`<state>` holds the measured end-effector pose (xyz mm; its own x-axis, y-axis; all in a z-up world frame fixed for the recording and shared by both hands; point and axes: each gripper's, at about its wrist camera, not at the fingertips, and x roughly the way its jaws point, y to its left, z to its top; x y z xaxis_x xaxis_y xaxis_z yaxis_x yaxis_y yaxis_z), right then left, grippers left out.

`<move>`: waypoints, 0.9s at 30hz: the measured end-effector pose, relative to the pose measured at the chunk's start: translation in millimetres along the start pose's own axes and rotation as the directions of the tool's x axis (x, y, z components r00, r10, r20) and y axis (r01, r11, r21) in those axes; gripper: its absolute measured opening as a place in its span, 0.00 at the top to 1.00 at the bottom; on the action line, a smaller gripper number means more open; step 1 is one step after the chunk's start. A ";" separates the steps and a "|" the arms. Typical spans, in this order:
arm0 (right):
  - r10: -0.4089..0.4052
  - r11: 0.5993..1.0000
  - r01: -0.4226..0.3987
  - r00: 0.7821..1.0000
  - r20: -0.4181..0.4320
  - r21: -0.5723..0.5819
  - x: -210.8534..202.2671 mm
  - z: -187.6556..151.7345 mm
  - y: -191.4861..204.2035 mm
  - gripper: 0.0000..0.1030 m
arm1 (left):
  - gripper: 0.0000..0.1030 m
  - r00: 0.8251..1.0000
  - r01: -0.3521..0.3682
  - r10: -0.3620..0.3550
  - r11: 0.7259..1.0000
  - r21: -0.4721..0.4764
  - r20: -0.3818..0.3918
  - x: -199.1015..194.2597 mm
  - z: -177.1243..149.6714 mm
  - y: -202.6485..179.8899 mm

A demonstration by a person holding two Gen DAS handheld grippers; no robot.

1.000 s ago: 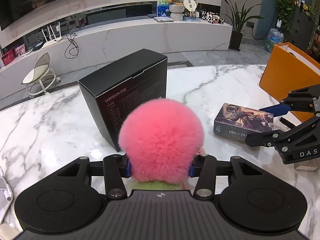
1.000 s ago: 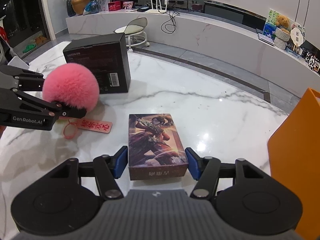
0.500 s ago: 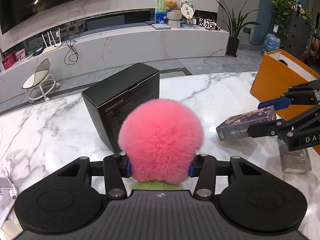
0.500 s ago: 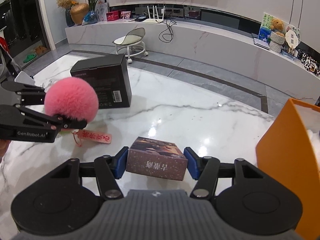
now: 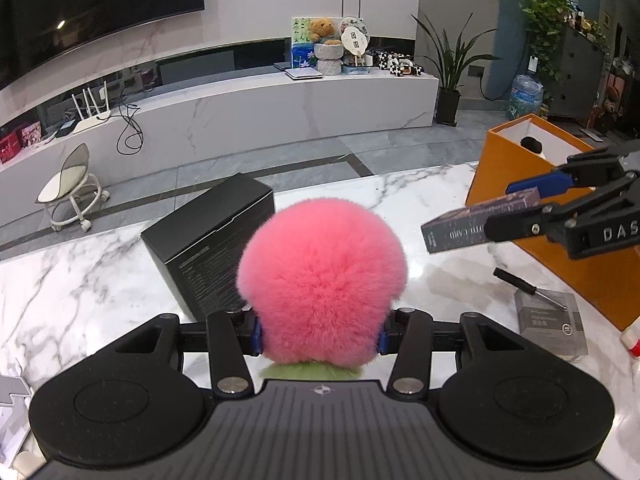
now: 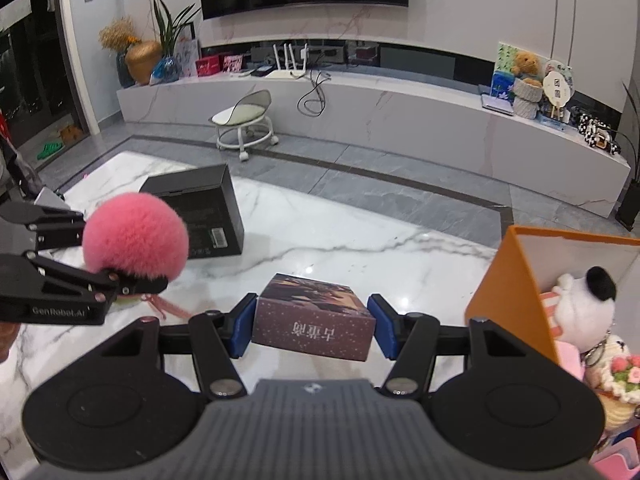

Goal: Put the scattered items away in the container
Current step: 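Carry the pompom in the left tool and card box in the right tool over the orange box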

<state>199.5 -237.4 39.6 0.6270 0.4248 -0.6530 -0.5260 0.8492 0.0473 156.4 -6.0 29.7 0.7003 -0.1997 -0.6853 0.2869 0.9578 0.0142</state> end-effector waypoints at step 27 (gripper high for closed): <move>-0.111 0.975 0.059 0.965 0.237 0.215 -128.3 14.2 -71.6 0.40 | 0.47 0.990 0.024 -0.048 0.984 0.178 0.131 -38.9 75.0 -112.1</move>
<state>164.8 -348.3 130.7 0.7998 0.3904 -0.4560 -0.3525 0.9203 0.1697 145.9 -121.1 109.4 0.7653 -0.2702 -0.5842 0.4153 0.9007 0.1274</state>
